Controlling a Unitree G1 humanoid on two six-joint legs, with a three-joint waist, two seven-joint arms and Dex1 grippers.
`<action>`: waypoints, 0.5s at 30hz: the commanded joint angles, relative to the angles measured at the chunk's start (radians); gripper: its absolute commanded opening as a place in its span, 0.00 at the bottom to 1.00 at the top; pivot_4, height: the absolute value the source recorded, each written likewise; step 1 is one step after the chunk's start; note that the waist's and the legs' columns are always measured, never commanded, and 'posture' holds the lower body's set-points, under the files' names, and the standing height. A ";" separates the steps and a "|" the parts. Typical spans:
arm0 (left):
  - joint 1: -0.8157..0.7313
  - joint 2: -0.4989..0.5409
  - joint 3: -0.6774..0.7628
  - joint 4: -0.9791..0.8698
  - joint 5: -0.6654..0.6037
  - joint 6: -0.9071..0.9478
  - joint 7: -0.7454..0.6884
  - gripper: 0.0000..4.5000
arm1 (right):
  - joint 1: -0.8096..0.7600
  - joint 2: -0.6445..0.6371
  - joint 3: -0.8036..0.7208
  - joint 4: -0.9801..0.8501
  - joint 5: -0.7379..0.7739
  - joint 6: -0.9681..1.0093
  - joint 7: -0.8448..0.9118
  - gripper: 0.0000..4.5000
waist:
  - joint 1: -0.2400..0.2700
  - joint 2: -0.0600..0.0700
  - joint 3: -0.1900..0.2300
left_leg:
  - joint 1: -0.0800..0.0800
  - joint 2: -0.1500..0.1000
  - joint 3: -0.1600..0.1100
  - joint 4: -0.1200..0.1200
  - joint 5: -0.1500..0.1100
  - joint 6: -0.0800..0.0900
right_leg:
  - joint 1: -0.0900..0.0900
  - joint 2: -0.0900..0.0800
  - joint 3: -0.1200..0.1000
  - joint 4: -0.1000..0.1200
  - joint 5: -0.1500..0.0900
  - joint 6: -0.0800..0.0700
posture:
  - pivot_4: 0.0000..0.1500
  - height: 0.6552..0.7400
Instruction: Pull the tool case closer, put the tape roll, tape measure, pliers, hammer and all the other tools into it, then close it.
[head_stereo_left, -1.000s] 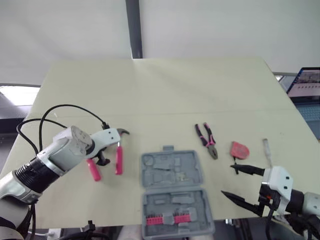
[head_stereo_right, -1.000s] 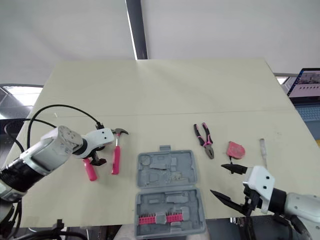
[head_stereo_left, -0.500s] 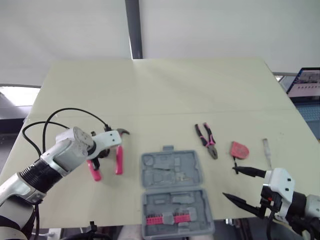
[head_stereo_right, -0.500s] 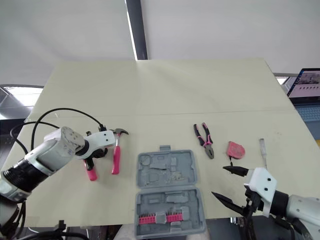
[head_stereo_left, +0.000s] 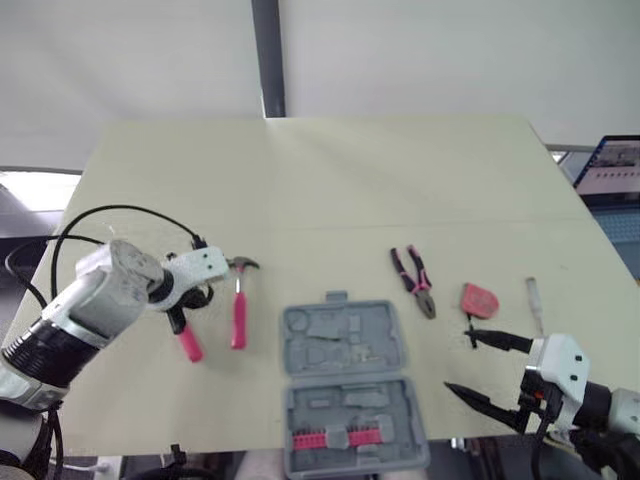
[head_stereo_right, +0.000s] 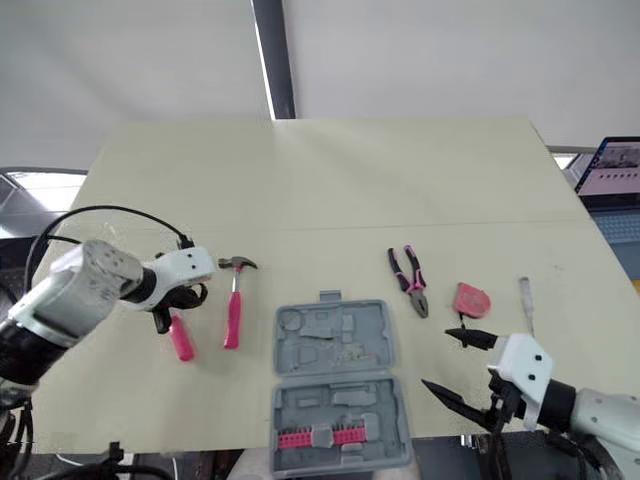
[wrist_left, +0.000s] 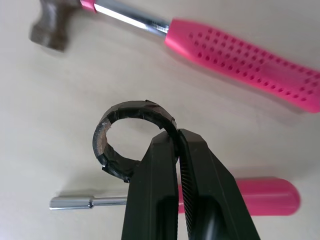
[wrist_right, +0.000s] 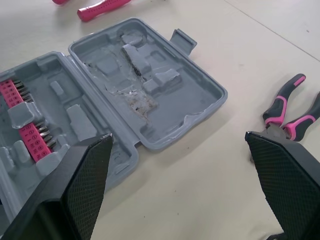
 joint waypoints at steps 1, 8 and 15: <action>0.076 0.035 0.145 -0.051 -0.143 -0.123 -0.145 0.01 | 0.003 0.026 0.031 0.017 -0.021 -0.051 0.002 1.00 | -0.003 0.000 0.000 | 0.000 0.000 0.000 0.000 0.000 0.000 | 0.000 0.000 0.000 0.000 0.000 0.000 | 1.00 0.95; 0.063 0.019 0.231 -0.042 -0.333 -0.112 -0.316 0.01 | 0.029 0.077 0.103 0.003 -0.057 -0.093 -0.019 1.00 | 0.002 0.000 0.000 | 0.000 0.000 0.000 0.000 0.000 0.000 | 0.000 0.000 0.000 0.001 0.000 0.000 | 1.00 0.95; -0.046 -0.055 0.120 0.004 -0.298 -0.159 -0.369 0.01 | 0.105 0.103 0.138 -0.026 -0.092 -0.140 -0.032 1.00 | -0.003 0.000 0.000 | 0.001 0.000 0.000 0.002 0.000 0.001 | 0.000 0.000 0.000 0.003 0.000 0.000 | 1.00 0.95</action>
